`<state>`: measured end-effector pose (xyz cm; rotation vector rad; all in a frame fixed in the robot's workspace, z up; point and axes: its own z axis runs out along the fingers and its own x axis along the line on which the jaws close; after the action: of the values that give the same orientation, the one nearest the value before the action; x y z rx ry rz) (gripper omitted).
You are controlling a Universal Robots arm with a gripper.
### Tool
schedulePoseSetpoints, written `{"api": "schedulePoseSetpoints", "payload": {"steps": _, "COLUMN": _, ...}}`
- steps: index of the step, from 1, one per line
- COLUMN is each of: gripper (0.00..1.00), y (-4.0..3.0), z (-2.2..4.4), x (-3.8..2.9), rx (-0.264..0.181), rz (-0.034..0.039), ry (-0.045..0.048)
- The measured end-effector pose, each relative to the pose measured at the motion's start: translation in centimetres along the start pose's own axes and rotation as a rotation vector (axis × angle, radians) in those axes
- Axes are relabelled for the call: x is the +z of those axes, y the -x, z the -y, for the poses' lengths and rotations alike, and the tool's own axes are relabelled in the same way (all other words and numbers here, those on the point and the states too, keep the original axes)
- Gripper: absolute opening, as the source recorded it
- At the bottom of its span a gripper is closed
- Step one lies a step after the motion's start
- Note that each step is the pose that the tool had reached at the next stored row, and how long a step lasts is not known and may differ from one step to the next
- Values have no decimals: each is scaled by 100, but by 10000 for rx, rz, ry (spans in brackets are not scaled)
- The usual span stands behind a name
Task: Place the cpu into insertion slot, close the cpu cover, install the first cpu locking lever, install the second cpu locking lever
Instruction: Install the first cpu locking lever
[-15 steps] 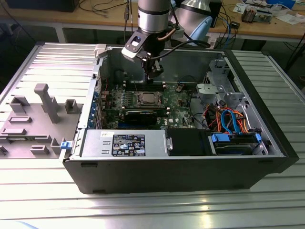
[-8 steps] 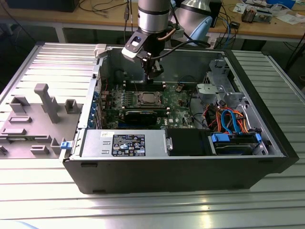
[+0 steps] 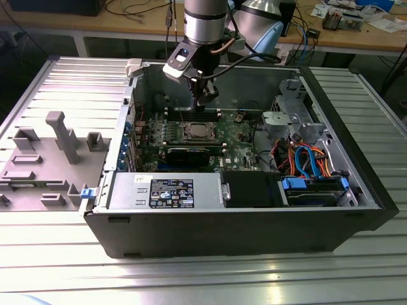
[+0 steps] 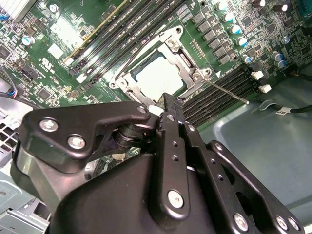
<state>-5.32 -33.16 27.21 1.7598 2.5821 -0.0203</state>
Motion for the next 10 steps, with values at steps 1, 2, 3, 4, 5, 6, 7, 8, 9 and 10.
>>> {"api": "schedulePoseSetpoints", "payload": {"steps": 1, "gripper": 11, "y": 0, "z": 0, "x": 0, "rx": 0, "rz": 0, "ry": 0}}
{"api": "schedulePoseSetpoints", "payload": {"steps": 2, "gripper": 11, "y": 0, "z": 0, "x": 0, "rx": 0, "rz": 0, "ry": 0}}
{"api": "schedulePoseSetpoints", "payload": {"steps": 3, "gripper": 11, "y": 0, "z": 0, "x": 0, "rx": 0, "rz": 1, "ry": 0}}
{"api": "schedulePoseSetpoints", "payload": {"steps": 4, "gripper": 11, "y": 0, "z": 0, "x": 0, "rx": -1, "rz": 0, "ry": 0}}
{"api": "schedulePoseSetpoints", "payload": {"steps": 5, "gripper": 11, "y": 0, "z": 0, "x": 0, "rx": 0, "rz": 0, "ry": 0}}
{"api": "schedulePoseSetpoints", "payload": {"steps": 6, "gripper": 11, "y": 0, "z": 0, "x": 0, "rx": -1, "rz": 1, "ry": 0}}
{"api": "schedulePoseSetpoints", "payload": {"steps": 7, "gripper": 11, "y": 0, "z": 0, "x": 0, "rx": -1, "rz": 1, "ry": 0}}
{"api": "schedulePoseSetpoints", "payload": {"steps": 8, "gripper": 11, "y": -1, "z": 1, "x": 0, "rx": 0, "rz": 0, "ry": 0}}
{"api": "schedulePoseSetpoints", "payload": {"steps": 9, "gripper": 11, "y": -2, "z": 3, "x": 0, "rx": 1, "rz": 0, "ry": 0}}
{"api": "schedulePoseSetpoints", "payload": {"steps": 10, "gripper": 11, "y": -9, "z": 23, "x": 0, "rx": 0, "rz": 0, "ry": 1}}
